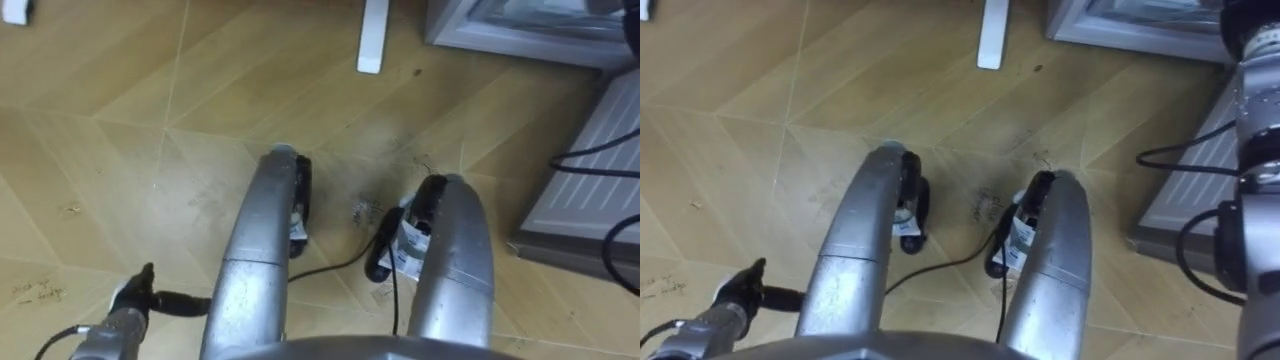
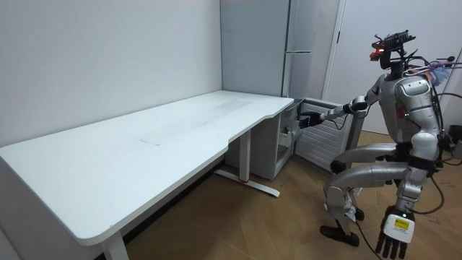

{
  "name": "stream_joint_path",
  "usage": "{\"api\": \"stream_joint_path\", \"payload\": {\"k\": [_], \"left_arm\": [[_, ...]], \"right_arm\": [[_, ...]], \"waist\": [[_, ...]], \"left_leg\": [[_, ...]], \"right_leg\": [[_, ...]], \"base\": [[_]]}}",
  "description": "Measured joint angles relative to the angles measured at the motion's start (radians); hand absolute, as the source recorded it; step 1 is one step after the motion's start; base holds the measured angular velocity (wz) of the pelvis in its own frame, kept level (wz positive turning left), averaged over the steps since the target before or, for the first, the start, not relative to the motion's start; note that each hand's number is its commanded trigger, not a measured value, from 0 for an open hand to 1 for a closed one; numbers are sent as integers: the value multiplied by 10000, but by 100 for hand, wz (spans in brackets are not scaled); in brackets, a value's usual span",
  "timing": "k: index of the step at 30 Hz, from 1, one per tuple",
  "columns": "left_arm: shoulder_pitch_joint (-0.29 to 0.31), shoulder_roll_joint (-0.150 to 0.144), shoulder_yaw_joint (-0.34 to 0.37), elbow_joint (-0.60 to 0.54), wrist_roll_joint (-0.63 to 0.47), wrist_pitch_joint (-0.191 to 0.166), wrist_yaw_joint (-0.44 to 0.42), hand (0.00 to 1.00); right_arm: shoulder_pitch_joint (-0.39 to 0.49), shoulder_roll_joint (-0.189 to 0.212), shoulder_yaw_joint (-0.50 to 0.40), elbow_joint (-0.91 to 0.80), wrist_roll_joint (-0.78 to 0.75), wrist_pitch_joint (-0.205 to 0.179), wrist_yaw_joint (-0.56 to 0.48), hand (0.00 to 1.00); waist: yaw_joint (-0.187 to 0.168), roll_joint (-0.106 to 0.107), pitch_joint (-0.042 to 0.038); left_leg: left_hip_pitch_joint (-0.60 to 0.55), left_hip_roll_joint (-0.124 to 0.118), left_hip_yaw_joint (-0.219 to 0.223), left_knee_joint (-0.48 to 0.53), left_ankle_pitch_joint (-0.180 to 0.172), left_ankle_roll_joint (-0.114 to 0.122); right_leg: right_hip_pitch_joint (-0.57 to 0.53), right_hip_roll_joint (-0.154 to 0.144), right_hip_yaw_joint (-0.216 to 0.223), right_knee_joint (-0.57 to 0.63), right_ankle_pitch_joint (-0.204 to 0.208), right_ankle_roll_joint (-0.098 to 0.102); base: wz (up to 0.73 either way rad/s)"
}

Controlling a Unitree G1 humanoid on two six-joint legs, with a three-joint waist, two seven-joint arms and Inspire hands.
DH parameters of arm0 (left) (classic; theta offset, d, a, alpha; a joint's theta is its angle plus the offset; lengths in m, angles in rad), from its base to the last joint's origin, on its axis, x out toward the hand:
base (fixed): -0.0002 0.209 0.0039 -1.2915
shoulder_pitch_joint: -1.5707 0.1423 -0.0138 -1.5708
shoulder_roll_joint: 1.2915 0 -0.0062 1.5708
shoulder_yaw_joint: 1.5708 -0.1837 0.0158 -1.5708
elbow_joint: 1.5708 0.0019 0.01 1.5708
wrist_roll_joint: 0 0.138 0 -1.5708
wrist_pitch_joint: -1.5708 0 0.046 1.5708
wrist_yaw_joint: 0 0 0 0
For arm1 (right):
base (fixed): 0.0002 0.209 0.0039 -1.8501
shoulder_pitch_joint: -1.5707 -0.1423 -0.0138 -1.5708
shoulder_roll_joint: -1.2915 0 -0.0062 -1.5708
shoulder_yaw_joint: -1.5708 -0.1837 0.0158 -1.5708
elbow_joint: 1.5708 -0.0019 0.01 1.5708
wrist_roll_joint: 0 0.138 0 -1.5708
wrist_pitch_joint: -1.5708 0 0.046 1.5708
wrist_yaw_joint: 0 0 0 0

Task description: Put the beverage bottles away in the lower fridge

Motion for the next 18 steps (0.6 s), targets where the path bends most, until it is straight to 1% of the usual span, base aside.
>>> {"api": "stream_joint_path", "payload": {"k": [4, 7, 8, 10, 12, 13, 15, 16, 18], "left_arm": [[394, 243, 87, 54, -1, -2, -287, 0], [596, 504, 117, 43, 2, -37, -314, 0], [642, 586, 118, 38, -1, -35, -315, 0], [763, 695, 141, 18, -4, -41, -323, 0], [1017, 863, 140, -166, -11, -2, -340, 0], [1224, 954, 141, -339, -13, 22, -362, 0], [1355, 1020, 141, -437, -30, 40, -488, 0], [1355, 1037, 141, -453, -32, 52, -509, 0], [1365, 1064, 138, -537, -217, 64, -506, 0]], "right_arm": [[-2, -27, 109, -180, -12, -44, 5, 0], [-4, -180, 586, -401, -20, -54, 126, 0], [-11, -286, 764, -436, -21, -56, 228, 0], [-14, -322, 803, -501, -7, -56, 329, 0], [-14, -322, 943, -690, -12, -55, 381, 0], [-15, -321, 1079, -837, -22, -54, 398, 0], [-49, -321, 1176, -945, -21, -54, 412, 0], [-106, -321, 1178, -1000, -21, -54, 410, 0], [-282, -320, 1215, -1014, -20, -54, 407, 0]], "waist": [[48, -16, 5], [150, -40, 11], [243, -44, 13], [378, -75, 23], [448, -146, 63], [467, -154, 68], [535, -159, 71], [564, -160, 71], [656, -187, 87]], "left_leg": [[-22, -14, 28, 176, -162, 29], [-20, -25, 21, 176, -184, -15], [-20, -24, 6, 174, -190, -44], [-20, -14, -18, 172, -207, -93], [-21, -6, -54, 172, -228, -133], [-38, -21, -113, 174, -239, -156], [-18, -86, -160, 167, -254, -189], [-25, -167, -246, 142, -244, -211], [-29, -175, -254, 134, -253, -221]], "right_leg": [[-25, -113, 41, 185, -148, 22], [-30, -115, 42, 212, -203, 8], [-28, -115, 23, 212, -222, -17], [-22, -116, -4, 219, -265, -41], [-11, -135, -58, 231, -316, -100], [35, -198, -158, 227, -356, -175], [134, -307, -286, 225, -423, -224], [177, -365, -346, 225, -473, -208], [228, -368, -389, 222, -541, -189]], "base": [[1], [0], [0], [0], [2], [10], [16], [18], [12]]}}
